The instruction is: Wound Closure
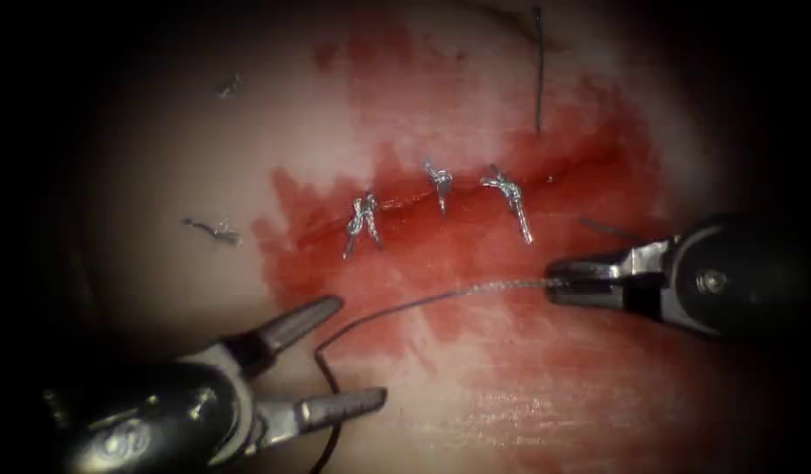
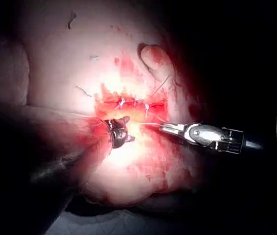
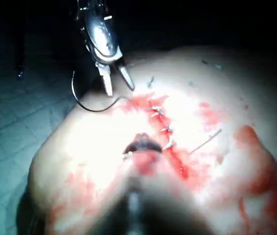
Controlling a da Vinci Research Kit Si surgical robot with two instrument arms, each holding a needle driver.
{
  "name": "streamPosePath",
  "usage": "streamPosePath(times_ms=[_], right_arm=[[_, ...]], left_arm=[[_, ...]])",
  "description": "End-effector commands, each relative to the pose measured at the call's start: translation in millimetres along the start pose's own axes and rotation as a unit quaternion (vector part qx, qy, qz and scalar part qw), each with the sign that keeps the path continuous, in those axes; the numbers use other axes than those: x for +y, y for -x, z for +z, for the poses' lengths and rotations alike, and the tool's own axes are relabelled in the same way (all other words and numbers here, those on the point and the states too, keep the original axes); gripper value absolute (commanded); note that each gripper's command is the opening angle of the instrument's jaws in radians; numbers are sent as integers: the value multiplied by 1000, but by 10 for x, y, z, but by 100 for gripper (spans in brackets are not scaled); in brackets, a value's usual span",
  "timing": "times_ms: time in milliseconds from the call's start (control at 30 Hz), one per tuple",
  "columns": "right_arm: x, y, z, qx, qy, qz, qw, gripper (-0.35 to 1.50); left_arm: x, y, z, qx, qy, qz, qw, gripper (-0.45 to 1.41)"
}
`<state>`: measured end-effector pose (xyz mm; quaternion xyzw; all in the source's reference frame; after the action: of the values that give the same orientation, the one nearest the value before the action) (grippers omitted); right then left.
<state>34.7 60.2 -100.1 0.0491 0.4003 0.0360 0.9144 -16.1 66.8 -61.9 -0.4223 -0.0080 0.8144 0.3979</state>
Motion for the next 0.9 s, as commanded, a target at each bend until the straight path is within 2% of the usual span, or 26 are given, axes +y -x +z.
streamPosePath(times_ms=[33,300,500,567,633,667,700,767,800,900], right_arm=[[1,-3,9,2,0,-1,1000,-35],[-2,-7,10,3,-1,0,1000,-35],[-2,-6,10,3,0,0,1000,-35],[-2,-6,11,4,-1,0,1000,-35],[-3,-7,11,3,-1,-3,1000,-35],[-3,-7,11,3,-1,-3,1000,-35],[-3,-7,11,3,-1,-3,1000,-35],[-3,-7,12,3,-1,-3,1000,-35],[-3,-7,12,3,-1,-3,1000,-35],[-3,-7,12,3,-1,-3,1000,-35]], left_arm=[[0,-1,8,1,1,2,1000,75],[-5,22,24,-23,-11,-2,1000,73],[-2,20,26,-23,-13,-6,1000,70],[-3,20,25,-23,-14,-19,999,63],[-10,23,24,-22,-12,-18,1000,54],[-11,24,24,-23,-13,-17,1000,43],[-12,25,23,-23,-13,-16,1000,19],[-12,25,22,-21,-13,-17,1000,-16],[-12,25,22,-21,-13,-17,1000,-16],[-8,16,18,-11,6,-31,999,-35]])
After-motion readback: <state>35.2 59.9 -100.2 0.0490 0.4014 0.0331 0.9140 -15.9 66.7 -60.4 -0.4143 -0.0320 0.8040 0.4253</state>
